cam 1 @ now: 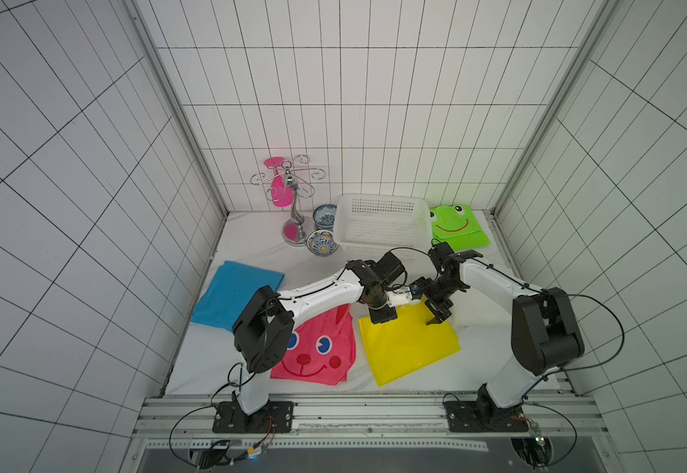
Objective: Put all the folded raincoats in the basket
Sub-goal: Adjust the raincoat at the center of the board.
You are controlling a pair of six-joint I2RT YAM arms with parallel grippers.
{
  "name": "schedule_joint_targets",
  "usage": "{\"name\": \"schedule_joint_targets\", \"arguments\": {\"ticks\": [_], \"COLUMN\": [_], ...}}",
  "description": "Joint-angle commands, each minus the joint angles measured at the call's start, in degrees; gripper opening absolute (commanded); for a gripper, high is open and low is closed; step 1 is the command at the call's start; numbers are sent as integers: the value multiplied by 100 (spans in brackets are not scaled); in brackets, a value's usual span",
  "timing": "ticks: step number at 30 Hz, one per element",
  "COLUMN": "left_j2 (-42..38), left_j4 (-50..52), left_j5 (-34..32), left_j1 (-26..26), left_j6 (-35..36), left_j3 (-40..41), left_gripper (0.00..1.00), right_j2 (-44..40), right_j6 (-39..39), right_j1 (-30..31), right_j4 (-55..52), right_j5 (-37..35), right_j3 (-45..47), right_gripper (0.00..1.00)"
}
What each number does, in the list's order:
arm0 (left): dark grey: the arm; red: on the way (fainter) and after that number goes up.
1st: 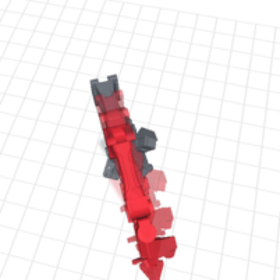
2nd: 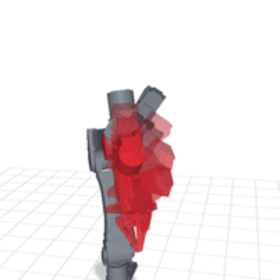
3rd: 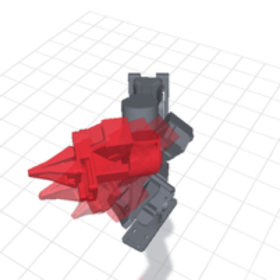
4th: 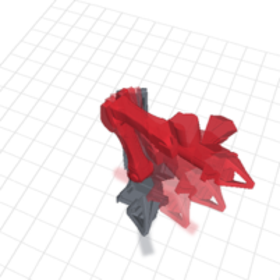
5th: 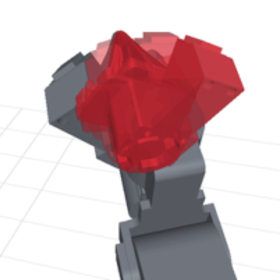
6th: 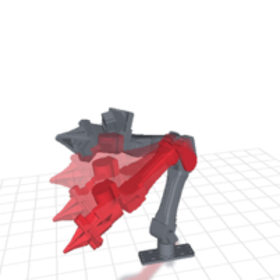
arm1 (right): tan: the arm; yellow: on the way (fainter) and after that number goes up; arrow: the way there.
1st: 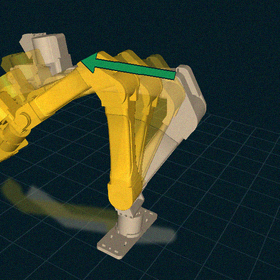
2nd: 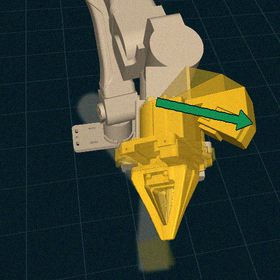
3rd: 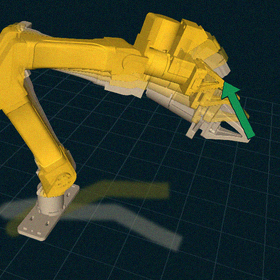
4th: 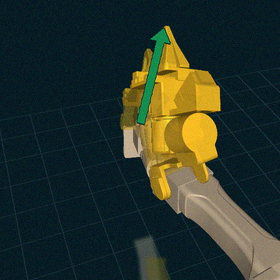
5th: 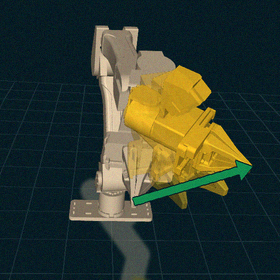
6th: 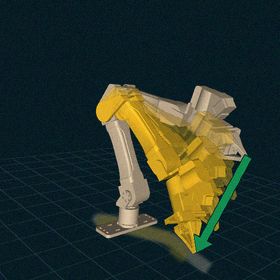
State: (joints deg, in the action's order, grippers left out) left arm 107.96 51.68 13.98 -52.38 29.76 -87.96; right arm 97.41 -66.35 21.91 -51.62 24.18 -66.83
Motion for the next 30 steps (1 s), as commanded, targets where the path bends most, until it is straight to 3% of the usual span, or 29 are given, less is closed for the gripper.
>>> {"name": "schedule_joint_targets", "arguments": {"ticks": [1,4,6,13,17,18,21,23,24,27,30], "left_j2": [-232,-235,-272,-438,-608,-663,-804,-856,-876,-884,-747], "left_j4": [9,51,100,408,638,677,950,1228,1346,1368,1113], "left_j5": [66,-20,-5,-180,-115,-49,374,891,1181,1685,1720], "left_j1": [-104,-166,-191,-211,-198,-173,36,311,492,924,1037], "left_j6": [213,240,276,212,25,-55,-366,-575,-648,-781,-817], "left_j3": [-151,-160,-159,-341,-390,-395,-569,-785,-863,-749,-345], "left_gripper": [0,0,0,0,0,8,64,91,97,97,98], "right_j2": [146,279,329,187,-4,-89,-418,-665,-795,-1111,-1282], "right_j6": [307,389,477,611,498,413,88,-99,-174,-323,-402], "right_j1": [59,66,59,60,59,59,93,120,131,164,186], "right_j4": [-428,-494,-523,-559,-461,-357,22,147,223,384,504], "right_j5": [-335,-276,-256,-171,-35,34,93,14,-31,-155,-323], "right_j3": [-465,-549,-581,-604,-540,-482,-203,-50,24,208,339], "right_gripper": [89,86,79,33,0,0,0,0,0,0,0]}}
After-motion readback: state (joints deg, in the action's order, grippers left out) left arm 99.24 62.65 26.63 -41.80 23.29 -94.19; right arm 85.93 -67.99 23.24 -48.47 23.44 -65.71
